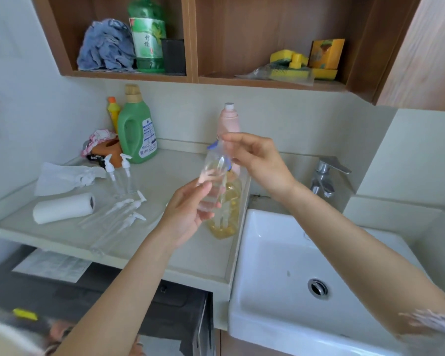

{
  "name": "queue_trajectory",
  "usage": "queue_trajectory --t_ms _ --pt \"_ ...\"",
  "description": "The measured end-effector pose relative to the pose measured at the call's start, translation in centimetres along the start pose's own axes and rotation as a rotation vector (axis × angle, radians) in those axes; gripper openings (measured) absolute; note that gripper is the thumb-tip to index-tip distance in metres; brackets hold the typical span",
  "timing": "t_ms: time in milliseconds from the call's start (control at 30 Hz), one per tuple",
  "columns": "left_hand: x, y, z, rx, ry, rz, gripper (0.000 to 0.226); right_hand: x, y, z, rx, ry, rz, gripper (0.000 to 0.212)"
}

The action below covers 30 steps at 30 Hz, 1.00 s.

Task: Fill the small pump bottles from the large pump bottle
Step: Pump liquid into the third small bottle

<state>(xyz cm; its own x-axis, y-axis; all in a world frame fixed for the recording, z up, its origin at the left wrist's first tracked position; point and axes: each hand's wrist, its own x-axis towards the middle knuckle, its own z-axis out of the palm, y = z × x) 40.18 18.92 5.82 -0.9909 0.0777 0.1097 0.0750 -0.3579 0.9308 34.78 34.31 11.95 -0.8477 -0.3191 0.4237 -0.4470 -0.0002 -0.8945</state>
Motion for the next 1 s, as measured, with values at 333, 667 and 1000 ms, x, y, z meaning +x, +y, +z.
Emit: queue_trajectory --t_ms 333,667,1000 --pt "-1.8 0.3 1.8 -0.594 -0.449 -0.244 0.054 -1.6 -3.6 -1.0 0.124 -0.348 -0.086 0.059" --pt "-1.2 2.1 0.5 -0.401 -0.433 -0.076 0.07 0.0 -5.3 -0.4 0.163 -0.291 -0.111 0.045" --pt "1.1 1.5 -1.3 0.3 -0.046 0.326 0.034 2.2 -3.7 1.8 -0.275 -0.223 -0.083 0.059"
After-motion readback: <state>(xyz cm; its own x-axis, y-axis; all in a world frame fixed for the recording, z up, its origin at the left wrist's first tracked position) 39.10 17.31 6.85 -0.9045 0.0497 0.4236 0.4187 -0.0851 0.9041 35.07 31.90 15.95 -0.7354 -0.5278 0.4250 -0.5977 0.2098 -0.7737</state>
